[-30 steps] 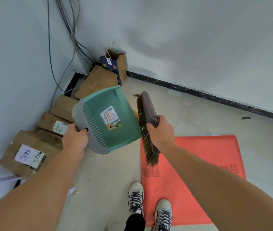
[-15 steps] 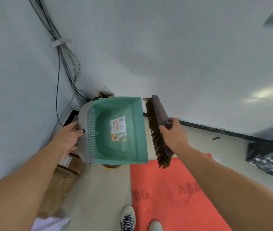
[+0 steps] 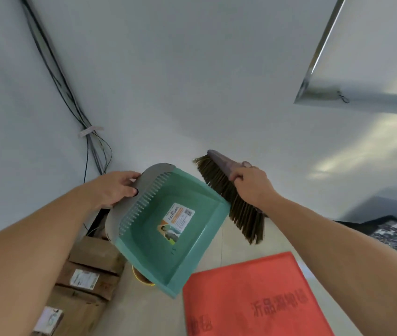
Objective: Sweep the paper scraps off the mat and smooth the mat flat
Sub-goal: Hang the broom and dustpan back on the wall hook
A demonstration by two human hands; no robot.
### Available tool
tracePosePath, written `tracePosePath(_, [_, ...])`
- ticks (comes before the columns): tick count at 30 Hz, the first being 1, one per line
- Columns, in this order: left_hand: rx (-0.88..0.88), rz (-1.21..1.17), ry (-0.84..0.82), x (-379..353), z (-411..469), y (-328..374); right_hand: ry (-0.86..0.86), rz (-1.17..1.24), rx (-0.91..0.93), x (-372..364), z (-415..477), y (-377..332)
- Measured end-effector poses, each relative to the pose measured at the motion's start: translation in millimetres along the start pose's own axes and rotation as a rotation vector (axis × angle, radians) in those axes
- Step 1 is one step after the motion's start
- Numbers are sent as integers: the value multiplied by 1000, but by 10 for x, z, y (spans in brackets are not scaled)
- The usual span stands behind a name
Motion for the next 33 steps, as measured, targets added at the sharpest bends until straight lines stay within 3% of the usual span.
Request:
tracePosePath(7, [-99, 314, -66, -72, -263, 866, -101, 10, 91, 448, -246, -185])
tracePosePath(12, [-155, 351, -64, -196, -372, 1361, -126, 8, 192, 580, -373, -295])
tracePosePath(18, [-269, 416, 51, -336, -514, 1745, 41, 20, 178, 853, -475, -188])
tracePosePath(22, [-330, 320, 219, -361, -557, 1872, 116, 68, 128, 1100, -475, -86])
tracePosePath(26, [-287, 65, 373, -322, -611, 1907, 203, 119, 55, 1376, -427, 64])
tracePosePath(30, [-134, -230, 285, -379, -620, 1891, 292, 221, 16, 1679, -395, 156])
tracePosePath(33, [-205, -318, 253, -420, -615, 2035, 342, 257, 4, 1909, -378, 173])
Point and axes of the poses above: each hand's wrist, its own z-axis towards the middle knuckle, its own x-axis out of the back of the hand, y = z × x, the point moved 3 cm from there along z, towards the middle knuckle, and after that the axes turned 5 degrees about -x, right-handed, at the moved point
